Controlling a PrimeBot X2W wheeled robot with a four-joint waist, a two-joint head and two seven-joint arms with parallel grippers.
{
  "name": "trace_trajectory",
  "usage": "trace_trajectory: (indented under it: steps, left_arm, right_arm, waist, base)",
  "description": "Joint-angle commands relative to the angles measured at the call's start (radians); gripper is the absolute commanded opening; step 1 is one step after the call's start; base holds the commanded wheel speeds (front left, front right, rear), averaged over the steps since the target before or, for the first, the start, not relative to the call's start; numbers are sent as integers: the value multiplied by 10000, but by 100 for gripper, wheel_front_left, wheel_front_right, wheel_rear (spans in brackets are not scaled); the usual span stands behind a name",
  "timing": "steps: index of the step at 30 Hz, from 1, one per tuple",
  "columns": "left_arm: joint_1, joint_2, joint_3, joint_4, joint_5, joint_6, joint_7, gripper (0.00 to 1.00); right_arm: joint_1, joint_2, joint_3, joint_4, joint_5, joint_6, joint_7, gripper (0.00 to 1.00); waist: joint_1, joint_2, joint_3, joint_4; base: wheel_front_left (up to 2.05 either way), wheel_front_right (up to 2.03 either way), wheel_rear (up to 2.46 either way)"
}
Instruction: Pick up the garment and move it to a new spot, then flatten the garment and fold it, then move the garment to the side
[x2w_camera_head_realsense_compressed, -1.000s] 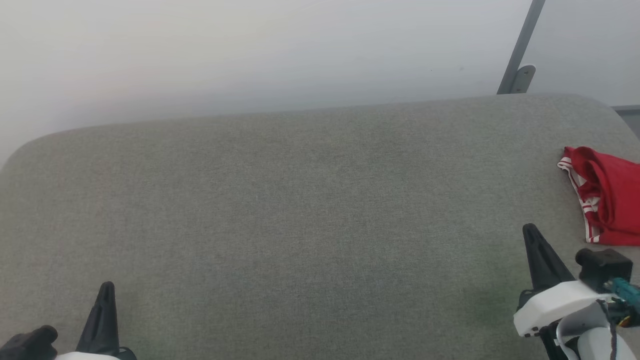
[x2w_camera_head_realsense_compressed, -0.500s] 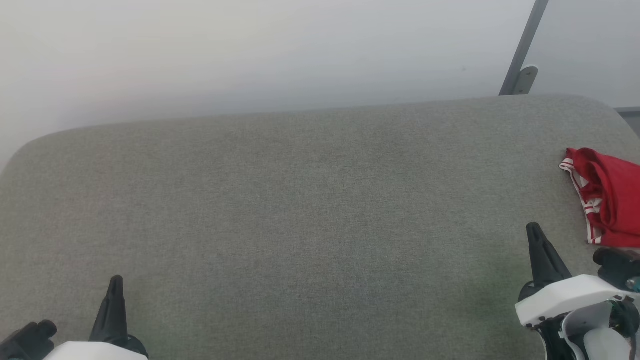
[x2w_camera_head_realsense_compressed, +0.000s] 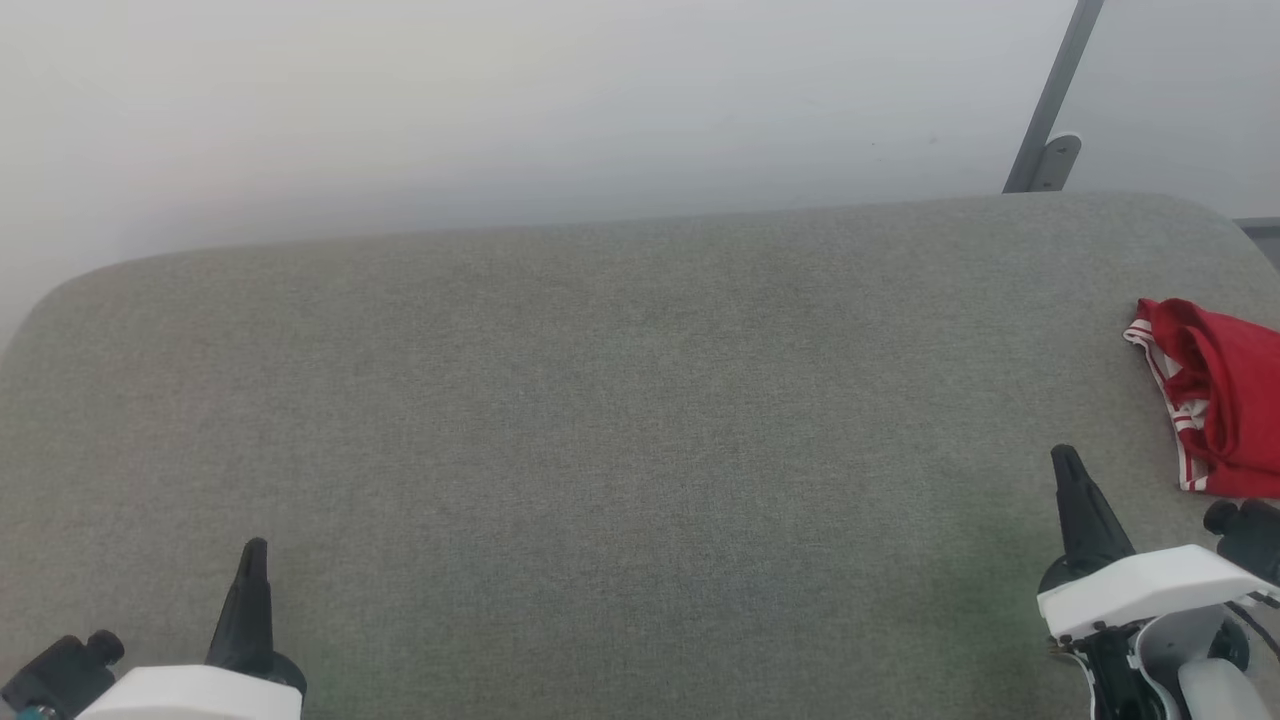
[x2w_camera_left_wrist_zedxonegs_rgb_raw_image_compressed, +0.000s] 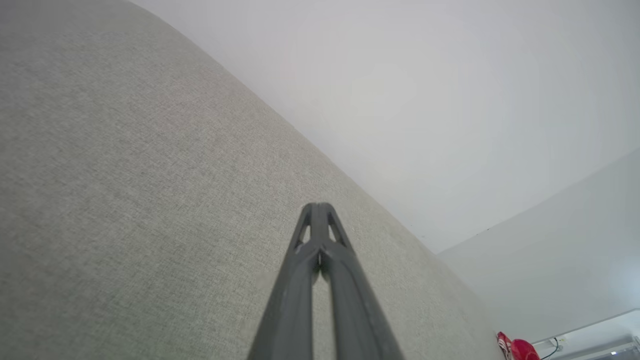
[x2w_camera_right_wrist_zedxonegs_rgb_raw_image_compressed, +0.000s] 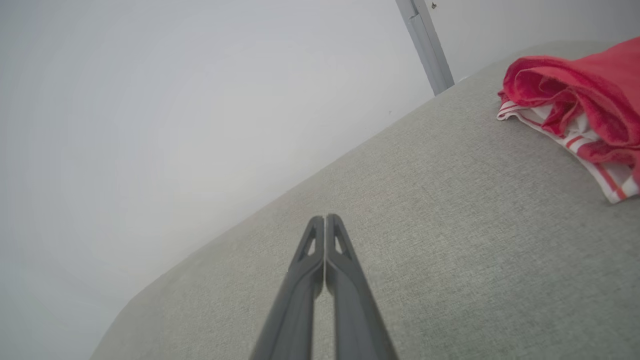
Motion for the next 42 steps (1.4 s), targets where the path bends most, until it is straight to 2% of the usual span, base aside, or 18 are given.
trace_trajectory:
  steps: [1, 18, 42]
  left_arm:
    - [-339, 60, 27, -100, -301, 1, 91, 0]
    - [-658, -242, -46, -54, -2089, 1, 695, 0]
    - [-986, -566, -121, -3, -3972, 1, 1331, 0]
  right_arm:
    - [-102, 8, -80, -198, 384, -1, 102, 0]
    - [-18, 259, -250, -377, 2607, -1, 700, 0]
    - [75, 529, -438, -581, 4941, -3, 1326, 0]
  waist:
    - [0, -1, -1, 6]
    - [0, -1, -16, 76]
    - [0, -1, -35, 164]
  base:
    - [0, 0, 0]
    - [0, 0, 0]
    - [0, 0, 0]
